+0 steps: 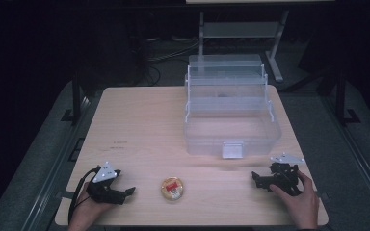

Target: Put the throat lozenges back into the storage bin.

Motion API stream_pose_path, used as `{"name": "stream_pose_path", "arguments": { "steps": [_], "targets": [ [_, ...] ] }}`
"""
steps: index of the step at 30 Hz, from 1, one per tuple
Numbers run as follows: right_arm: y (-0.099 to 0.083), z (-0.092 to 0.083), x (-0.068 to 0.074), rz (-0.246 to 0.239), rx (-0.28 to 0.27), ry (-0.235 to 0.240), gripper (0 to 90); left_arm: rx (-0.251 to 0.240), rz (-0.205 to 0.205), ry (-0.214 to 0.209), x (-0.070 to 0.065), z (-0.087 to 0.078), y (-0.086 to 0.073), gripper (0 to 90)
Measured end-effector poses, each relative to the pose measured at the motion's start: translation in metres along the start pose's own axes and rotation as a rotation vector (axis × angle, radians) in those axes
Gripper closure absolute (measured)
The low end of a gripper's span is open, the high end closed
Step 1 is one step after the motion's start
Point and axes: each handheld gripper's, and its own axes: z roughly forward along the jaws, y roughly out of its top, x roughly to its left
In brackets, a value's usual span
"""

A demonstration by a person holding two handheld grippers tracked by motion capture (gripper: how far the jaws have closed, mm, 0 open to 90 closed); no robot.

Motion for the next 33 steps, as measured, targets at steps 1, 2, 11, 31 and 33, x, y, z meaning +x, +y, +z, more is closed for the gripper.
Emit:
{"name": "stream_pose_path", "arguments": {
  "steps": [1, 2, 11, 31, 33],
  "targets": [
    [0.0, 0.0, 0.0, 0.001, 0.0, 0.0, 0.0, -0.001, 0.0, -0.001, 0.0, 0.0, 0.0, 11.3],
    [0.0, 0.0, 0.0, 0.0, -0.001, 0.0, 0.0, -0.001, 0.002, -0.004, 0.0, 0.0, 0.0, 11.3],
    [0.0, 0.0, 0.0, 0.0, -0.001, 0.0, 0.0, 0.011, 0.015, -0.016, 0.001, -0.001, 0.0, 11.5],
    [0.0, 0.0, 0.0, 0.0, -0.001, 0.0, 0.0, 0.082, -0.008, -0.066, -0.005, -0.004, 0.014, 12.6],
    [0.0, 0.0, 0.0, 0.0, -0.001, 0.0, 0.0, 0.085, -0.007, -0.066, -0.005, -0.004, 0.014, 12.6]
  ]
}}
